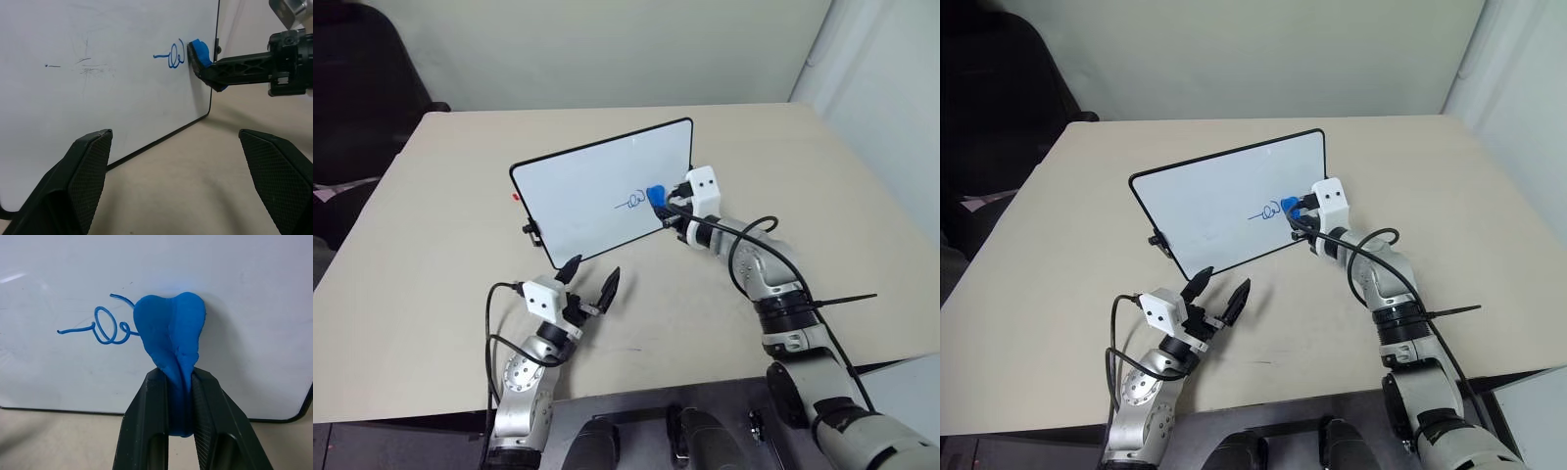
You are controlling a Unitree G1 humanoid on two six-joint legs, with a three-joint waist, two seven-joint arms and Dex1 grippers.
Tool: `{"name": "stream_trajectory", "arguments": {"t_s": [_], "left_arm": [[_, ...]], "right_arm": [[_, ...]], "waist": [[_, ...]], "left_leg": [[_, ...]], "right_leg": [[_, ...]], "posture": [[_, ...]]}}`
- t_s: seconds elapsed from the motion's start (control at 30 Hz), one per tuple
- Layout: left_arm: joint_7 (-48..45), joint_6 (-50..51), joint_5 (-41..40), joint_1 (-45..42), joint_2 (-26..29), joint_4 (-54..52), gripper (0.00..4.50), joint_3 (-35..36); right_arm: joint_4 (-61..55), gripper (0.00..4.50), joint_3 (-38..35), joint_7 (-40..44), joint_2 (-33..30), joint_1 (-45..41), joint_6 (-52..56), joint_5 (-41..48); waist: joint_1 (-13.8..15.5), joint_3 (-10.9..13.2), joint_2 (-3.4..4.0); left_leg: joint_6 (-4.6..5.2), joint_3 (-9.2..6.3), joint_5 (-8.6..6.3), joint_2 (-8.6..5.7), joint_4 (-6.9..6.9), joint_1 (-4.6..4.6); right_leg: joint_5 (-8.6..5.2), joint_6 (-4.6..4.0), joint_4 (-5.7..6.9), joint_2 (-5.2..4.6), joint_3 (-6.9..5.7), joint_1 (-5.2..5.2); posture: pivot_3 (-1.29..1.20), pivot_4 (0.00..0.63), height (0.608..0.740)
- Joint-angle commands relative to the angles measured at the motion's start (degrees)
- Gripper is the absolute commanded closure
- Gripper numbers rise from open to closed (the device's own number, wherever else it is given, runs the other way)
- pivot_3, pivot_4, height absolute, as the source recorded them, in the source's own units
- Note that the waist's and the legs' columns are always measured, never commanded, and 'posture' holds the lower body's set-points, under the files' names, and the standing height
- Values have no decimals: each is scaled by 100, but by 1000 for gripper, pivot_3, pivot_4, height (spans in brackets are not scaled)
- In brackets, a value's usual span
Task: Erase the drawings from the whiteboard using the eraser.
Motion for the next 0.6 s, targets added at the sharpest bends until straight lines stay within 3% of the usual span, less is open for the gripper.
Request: {"name": "stream_trajectory", "arguments": {"t_s": [0.03,0.23,0.6], "left_arm": [[-9,-43,-25,1,17,-234,0,23],[-2,-42,1,5,-19,-246,0,-34],[51,-111,80,-3,-66,-211,0,-78]], "right_arm": [[18,4171,39,-110,145,-259,-202,-161],[157,4171,296,-1,504,-497,-236,-337],[1083,4171,767,89,1098,-885,-541,-794]], "waist": [[-10,0,0],[-88,0,0],[-206,0,0]], "left_leg": [[1,-1,5,0,0,0],[-4,1,25,2,-1,-1],[-13,-4,32,11,-12,-4]], "right_leg": [[2,0,3,0,0,-1],[-12,32,25,2,2,-20],[-10,7,58,14,7,-57]], "posture": [[0,150,740],[0,150,740],[0,150,740]]}}
